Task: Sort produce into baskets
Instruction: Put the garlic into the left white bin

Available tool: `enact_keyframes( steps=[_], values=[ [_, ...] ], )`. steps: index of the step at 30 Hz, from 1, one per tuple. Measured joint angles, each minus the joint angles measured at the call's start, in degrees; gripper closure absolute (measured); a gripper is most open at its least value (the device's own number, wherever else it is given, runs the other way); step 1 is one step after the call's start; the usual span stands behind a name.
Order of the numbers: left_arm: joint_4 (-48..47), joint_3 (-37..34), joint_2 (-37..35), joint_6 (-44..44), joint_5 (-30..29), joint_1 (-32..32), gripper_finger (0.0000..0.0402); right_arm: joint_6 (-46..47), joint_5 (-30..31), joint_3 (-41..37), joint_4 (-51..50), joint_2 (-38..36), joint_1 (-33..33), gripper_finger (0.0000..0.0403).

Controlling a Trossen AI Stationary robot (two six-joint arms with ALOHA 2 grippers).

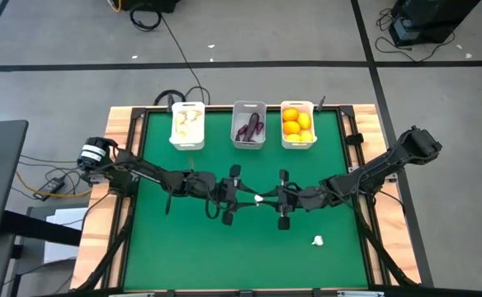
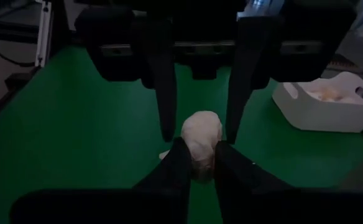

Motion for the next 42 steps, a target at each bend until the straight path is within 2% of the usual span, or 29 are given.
enact_keyframes(
  steps=[11, 14, 18, 21, 24, 26, 28, 33, 36, 42],
  values=[
    [1.3, 0.0, 0.0, -0.2, 0.02, 0.04, 0.0276, 0.19, -1.6, -0.02, -0.36, 0.0, -1.08, 0.0334],
    [0.93, 0.0, 0.0, -0.5, 0.02, 0.04, 0.029, 0.17, -1.65, -0.04, -0.36, 0.0, -1.08, 0.0315],
    [0.54, 0.0, -0.02, -0.6, -0.66, 0.04, 0.0316, -0.05, -0.5, -0.07, -0.18, 0.0, -1.06, 0.0267],
    [-1.06, 0.0, -0.63, -0.69, -5.75, 0.07, 0.0334, 0.96, 1.87, -0.07, -1.12, 0.0, -0.99, 0.0229],
    [-6.14, 0.0, -2.7, -1.54, -13.0, 1.3, 0.0341, 8.13, 6.7, -0.04, -6.52, -0.02, -0.99, 0.0198],
    [-11.97, 0.0, -4.87, -3.6, -15.8, 3.54, 0.0342, 14.85, 8.06, -0.04, -12.9, -0.02, -0.97, 0.0184],
    [-19.36, 0.0, -7.35, -6.85, -16.03, 6.58, 0.0342, 21.04, 6.97, -0.04, -19.76, -0.02, -0.97, 0.0177],
    [-38.0, 0.0, -13.86, -12.24, -16.02, 15.82, 0.0343, 32.85, -2.42, -0.04, -33.51, -0.02, -0.84, 0.0178],
    [-45.26, 0.0, -17.0, -12.25, -16.17, 21.9, 0.0343, 36.79, -5.84, -0.04, -37.01, -0.02, -0.03, 0.0181],
    [-54.1, -0.02, -20.53, -11.15, -16.2, 34.64, 0.0343, 38.36, -5.51, -0.04, -37.78, -0.02, 2.34, 0.0181]
  ],
)
